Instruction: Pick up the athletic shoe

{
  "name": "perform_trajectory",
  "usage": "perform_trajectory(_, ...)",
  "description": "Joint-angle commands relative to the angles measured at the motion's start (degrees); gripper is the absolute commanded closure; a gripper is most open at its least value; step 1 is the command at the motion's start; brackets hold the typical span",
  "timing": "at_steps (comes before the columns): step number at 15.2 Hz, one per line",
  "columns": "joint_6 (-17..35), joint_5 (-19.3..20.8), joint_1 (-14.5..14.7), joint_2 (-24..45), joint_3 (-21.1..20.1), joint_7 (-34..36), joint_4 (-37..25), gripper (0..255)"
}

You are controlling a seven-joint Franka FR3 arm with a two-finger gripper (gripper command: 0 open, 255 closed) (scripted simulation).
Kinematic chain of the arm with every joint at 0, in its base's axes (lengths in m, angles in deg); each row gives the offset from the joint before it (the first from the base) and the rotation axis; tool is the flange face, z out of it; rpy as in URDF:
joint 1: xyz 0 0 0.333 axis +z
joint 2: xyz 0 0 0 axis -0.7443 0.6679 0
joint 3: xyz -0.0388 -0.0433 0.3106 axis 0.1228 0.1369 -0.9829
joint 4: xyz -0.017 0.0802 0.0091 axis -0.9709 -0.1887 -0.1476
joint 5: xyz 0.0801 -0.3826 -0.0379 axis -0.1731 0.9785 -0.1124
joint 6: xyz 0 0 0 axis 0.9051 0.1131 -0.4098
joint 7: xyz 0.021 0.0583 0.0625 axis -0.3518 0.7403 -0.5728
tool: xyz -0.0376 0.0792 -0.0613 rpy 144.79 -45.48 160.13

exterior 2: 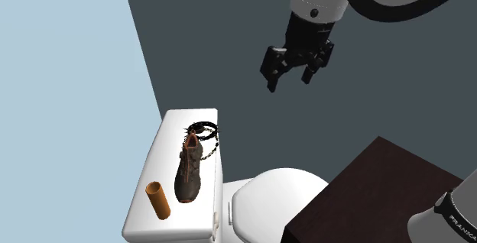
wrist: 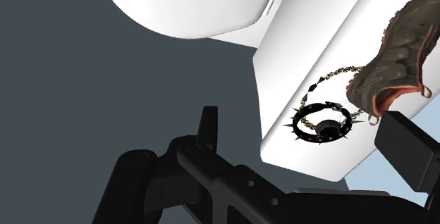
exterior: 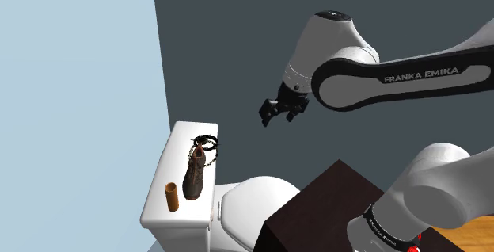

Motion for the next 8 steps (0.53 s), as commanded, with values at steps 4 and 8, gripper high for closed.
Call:
perform_trajectory(4,10.0,1.3,-2.0,9.6,-7.0,9.8,-0.9,0)
perform_trajectory(8,17.0,7.0,-6.0,19.2,-13.4,20.2,-3.8,0)
